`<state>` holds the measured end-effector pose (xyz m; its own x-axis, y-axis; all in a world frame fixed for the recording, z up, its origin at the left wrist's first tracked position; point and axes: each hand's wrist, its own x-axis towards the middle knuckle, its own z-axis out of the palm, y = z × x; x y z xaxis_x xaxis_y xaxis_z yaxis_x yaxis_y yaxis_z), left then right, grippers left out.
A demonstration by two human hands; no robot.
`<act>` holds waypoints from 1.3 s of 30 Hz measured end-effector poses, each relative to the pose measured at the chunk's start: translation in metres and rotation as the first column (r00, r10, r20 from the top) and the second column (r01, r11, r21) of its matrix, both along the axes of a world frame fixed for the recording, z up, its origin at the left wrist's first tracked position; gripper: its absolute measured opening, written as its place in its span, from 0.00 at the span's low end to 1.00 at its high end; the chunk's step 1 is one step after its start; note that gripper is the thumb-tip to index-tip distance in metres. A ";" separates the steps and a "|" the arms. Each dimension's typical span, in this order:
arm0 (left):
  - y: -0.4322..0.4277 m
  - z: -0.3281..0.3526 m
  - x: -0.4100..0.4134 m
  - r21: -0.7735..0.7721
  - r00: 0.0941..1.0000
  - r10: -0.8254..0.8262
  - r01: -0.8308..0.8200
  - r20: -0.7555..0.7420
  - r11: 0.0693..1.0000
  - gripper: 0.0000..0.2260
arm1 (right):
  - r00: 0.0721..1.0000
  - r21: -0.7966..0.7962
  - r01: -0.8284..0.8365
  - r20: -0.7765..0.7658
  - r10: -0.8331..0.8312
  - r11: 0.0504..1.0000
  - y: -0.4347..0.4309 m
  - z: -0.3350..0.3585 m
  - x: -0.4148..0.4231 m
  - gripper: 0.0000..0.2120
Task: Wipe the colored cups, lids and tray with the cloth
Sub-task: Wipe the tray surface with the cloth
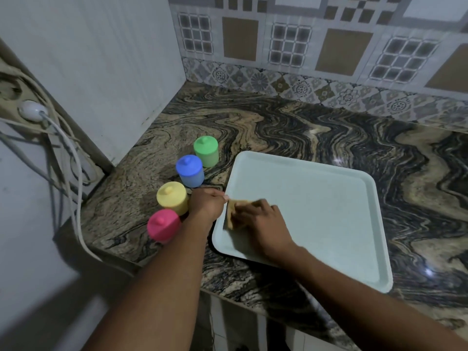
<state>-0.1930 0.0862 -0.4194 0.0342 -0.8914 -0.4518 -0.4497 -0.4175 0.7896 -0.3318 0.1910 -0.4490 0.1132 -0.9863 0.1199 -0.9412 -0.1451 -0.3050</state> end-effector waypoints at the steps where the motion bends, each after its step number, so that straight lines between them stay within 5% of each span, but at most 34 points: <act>1: 0.000 0.001 0.000 0.012 1.000 0.003 -0.003 -0.007 1.000 0.04 | 0.999 0.007 -0.034 0.038 0.034 0.999 0.019 0.001 0.004 0.15; 6: 0.004 -0.001 -0.004 -0.032 0.999 0.026 -0.025 0.035 0.999 0.03 | 0.947 0.207 -0.130 0.314 0.060 0.970 0.064 0.037 -0.017 0.18; 9: 0.010 -0.003 -0.012 -0.106 0.993 0.029 -0.017 0.116 0.994 0.05 | 0.927 0.082 0.180 0.318 -0.197 0.980 0.029 0.054 -0.067 0.19; 12: 0.023 -0.008 -0.018 -0.224 0.974 0.041 0.010 0.222 0.975 0.09 | 0.864 0.044 0.461 0.206 -0.459 0.886 -0.018 0.053 -0.102 0.22; 17: 0.041 -0.023 -0.031 -0.371 0.955 0.132 -0.024 0.267 0.928 0.07 | 0.933 0.095 0.349 0.058 -0.356 0.932 0.032 0.015 -0.063 0.17; 22: 0.039 -0.028 -0.031 -0.416 0.939 0.145 -0.003 0.311 0.909 0.07 | 0.946 0.160 0.206 0.220 -0.238 0.965 0.129 0.024 -0.018 0.23; 26: 0.040 -0.028 -0.032 -0.417 0.928 0.114 0.048 0.355 0.907 0.05 | 0.857 0.171 0.340 0.350 -0.380 0.925 0.113 0.058 -0.068 0.22; 28: 0.045 -0.029 -0.036 -0.439 0.856 0.107 0.149 0.507 0.886 0.04 | 0.814 0.012 0.499 0.337 -0.473 0.867 0.081 0.068 -0.116 0.22; 30: 0.054 -0.024 -0.043 -0.467 0.735 0.069 0.354 0.675 0.810 0.15 | 0.766 -0.007 0.605 0.276 -0.580 0.796 0.050 0.070 -0.156 0.22; 34: 0.078 -0.015 -0.087 -0.317 0.590 -0.398 0.760 0.703 0.567 0.29 | 0.821 0.177 0.542 0.097 -0.562 0.822 0.029 0.040 -0.178 0.17; 36: 0.090 -0.024 -0.108 -0.167 0.475 -0.519 0.830 0.711 0.532 0.29 | 0.836 0.169 0.529 0.068 -0.545 0.832 0.047 0.027 -0.161 0.15; 39: 0.097 -0.040 -0.115 -0.120 0.401 -0.451 0.838 0.797 0.532 0.30 | 0.859 0.149 0.487 0.099 -0.503 0.861 0.107 0.016 -0.126 0.14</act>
